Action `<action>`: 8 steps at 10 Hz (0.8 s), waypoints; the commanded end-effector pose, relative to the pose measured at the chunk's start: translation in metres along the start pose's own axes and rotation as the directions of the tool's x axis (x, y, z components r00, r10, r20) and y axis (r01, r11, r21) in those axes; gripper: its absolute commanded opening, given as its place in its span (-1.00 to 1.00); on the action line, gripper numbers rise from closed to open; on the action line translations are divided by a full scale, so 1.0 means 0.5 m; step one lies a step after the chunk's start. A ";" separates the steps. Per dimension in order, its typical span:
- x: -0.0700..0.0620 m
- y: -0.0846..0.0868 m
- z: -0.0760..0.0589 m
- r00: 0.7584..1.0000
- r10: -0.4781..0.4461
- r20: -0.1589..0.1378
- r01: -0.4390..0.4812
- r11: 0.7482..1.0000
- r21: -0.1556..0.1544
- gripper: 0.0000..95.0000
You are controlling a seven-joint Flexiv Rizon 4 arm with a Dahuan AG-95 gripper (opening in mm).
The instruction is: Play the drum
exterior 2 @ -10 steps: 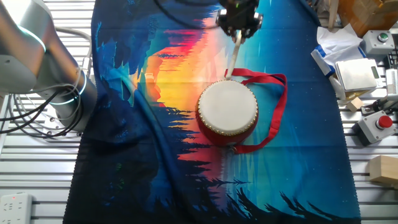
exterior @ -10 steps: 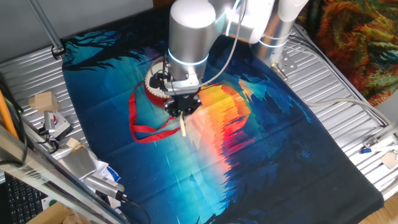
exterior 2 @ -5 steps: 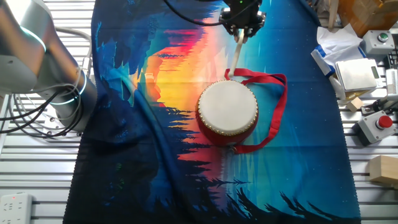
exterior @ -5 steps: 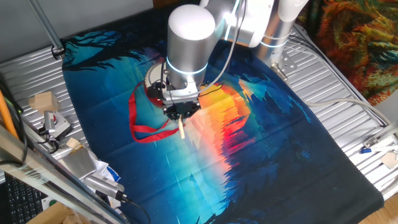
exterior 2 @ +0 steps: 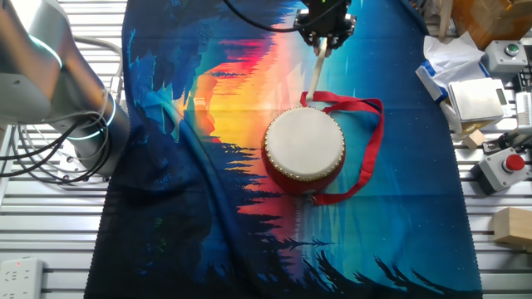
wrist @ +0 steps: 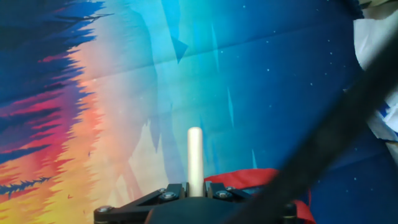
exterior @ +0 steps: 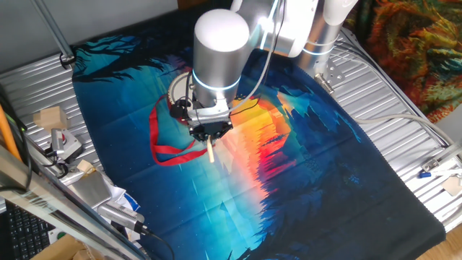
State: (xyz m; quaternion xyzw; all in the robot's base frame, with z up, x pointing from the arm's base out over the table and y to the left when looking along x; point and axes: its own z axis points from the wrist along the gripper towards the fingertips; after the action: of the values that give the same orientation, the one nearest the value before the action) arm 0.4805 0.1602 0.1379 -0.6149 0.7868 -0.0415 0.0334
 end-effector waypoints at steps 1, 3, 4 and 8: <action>0.003 0.004 -0.003 1.000 0.000 0.001 0.000 1.000 0.001 -1.00; 0.003 0.004 -0.003 1.000 0.001 -0.004 -0.001 1.000 0.002 -1.00; 0.003 0.004 -0.003 1.000 0.002 -0.004 -0.002 1.000 0.002 -1.00; 0.003 0.004 -0.003 1.000 0.008 -0.003 -0.008 1.000 0.001 -1.00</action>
State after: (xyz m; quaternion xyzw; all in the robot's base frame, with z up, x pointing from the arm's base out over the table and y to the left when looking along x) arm 0.4773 0.1591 0.1397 -0.6115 0.7894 -0.0432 0.0329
